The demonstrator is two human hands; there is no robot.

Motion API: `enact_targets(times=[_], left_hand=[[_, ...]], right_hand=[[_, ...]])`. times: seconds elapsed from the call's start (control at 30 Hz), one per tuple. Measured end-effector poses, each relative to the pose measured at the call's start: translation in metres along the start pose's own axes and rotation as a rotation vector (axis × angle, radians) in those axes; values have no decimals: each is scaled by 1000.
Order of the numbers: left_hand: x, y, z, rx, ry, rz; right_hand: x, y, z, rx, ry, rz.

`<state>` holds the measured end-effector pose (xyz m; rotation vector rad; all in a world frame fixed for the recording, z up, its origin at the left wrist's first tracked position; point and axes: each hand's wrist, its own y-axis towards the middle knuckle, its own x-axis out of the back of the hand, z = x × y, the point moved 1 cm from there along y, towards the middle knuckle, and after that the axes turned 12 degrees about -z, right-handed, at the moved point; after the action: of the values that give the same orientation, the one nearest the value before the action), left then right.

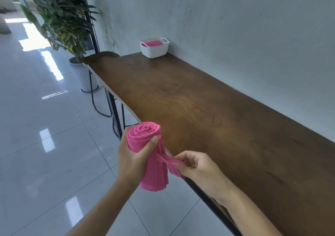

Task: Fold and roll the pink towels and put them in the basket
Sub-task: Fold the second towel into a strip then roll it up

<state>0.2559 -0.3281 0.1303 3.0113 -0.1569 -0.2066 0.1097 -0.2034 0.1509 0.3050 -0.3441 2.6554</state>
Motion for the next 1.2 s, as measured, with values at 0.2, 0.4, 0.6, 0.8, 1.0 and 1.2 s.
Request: enact_targets(times=[0.2, 0.4, 0.6, 0.8, 1.0, 1.2], left_hand=[[48, 10, 0, 6, 7, -34], [93, 10, 8, 53, 17, -81], [127, 13, 14, 100, 21, -122], [146, 22, 14, 97, 38, -114], [157, 41, 20, 83, 92, -81], [154, 88, 25, 58, 166, -17]], right_hand=[[-41, -5, 4, -33, 155, 79], [-82, -11, 12, -275, 967, 31], [-125, -17, 32, -267, 1096, 35], [-155, 4, 30, -234, 943, -47], [-178, 34, 29, -250, 816, -153], [-195, 79, 38, -207, 700, -168]])
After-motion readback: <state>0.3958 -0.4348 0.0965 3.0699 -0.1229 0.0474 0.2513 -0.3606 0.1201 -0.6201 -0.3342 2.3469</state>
